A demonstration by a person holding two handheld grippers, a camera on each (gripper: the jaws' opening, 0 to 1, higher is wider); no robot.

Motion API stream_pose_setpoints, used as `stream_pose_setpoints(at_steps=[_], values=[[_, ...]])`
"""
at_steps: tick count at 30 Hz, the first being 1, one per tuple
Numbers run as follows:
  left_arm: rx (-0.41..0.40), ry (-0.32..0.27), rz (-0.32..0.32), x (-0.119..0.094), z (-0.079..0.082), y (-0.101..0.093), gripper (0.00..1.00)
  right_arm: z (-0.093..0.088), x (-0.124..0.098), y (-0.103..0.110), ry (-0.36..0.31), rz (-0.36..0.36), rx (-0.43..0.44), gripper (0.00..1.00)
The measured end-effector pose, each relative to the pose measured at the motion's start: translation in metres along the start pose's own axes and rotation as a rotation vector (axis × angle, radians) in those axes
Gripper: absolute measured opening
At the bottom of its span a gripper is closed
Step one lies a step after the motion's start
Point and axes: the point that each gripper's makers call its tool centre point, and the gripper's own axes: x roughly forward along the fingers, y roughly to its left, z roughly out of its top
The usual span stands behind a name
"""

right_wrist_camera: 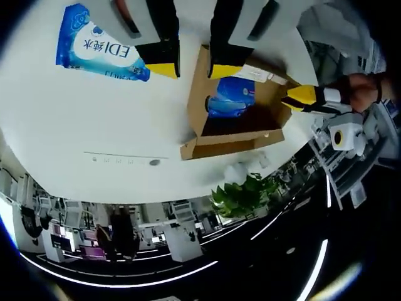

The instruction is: Operate the shoe box by opening the lid, removing the specified soft item, and placing it in the target area until the item is outside and the box remains undamaged.

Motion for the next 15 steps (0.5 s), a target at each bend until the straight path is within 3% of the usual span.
stream_pose_setpoints(at_steps=[15], values=[[0.0, -0.007, 0.048, -0.032, 0.003, 0.042, 0.26, 0.007, 0.027, 0.038, 0.043, 0.059, -0.07, 0.18]])
